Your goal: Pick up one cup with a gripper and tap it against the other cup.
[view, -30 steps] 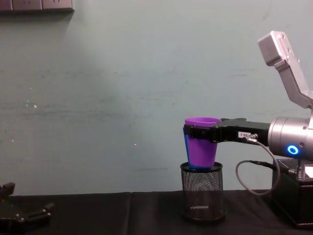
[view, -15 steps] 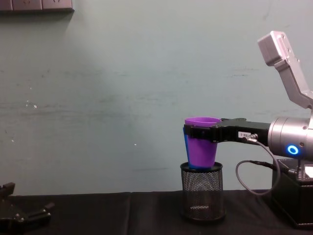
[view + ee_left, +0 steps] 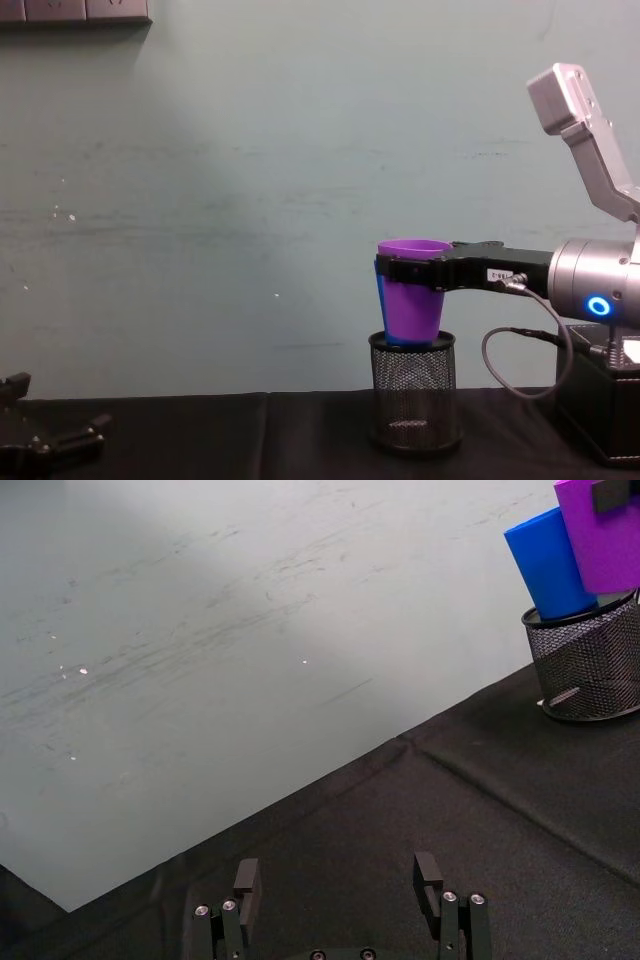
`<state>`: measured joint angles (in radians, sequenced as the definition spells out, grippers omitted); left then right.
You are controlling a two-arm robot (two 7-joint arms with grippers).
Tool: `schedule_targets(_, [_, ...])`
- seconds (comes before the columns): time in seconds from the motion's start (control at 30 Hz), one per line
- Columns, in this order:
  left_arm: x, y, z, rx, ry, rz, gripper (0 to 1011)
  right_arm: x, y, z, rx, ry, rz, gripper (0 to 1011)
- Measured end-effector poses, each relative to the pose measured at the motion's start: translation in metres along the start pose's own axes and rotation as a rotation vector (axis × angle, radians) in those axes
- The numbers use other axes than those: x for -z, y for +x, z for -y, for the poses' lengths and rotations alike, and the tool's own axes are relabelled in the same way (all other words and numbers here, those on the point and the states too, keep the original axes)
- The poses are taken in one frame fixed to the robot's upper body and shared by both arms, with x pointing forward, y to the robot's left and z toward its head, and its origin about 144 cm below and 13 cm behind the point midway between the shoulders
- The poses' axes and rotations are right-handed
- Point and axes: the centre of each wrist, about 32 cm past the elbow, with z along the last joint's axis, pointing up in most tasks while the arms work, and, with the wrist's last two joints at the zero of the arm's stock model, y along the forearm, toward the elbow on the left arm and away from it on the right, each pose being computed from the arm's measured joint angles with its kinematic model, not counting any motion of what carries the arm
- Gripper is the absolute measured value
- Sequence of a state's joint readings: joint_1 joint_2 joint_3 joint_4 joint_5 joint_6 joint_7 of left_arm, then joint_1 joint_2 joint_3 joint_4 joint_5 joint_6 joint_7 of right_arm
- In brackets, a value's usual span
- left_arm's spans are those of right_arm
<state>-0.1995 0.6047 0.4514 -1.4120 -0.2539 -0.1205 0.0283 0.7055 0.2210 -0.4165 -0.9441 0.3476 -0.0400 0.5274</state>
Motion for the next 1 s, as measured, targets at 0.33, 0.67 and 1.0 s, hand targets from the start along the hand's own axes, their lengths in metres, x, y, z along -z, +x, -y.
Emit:
schedule_targets(0.33, [0.0,0.0,0.0,0.0,0.0,0.0,1000,0.0,0.0,0.0,0.0,0.0,0.0,729])
schedule_targets(0.67, [0.0,0.0,0.0,0.0,0.0,0.0,1000,0.004,-0.015,0.015,-0.044,-0.014,-0.011,729])
schedule_targets(1.0, [0.0,0.0,0.0,0.0,0.0,0.0,1000,0.012,-0.044,0.046,-0.065,-0.014,-0.007,729])
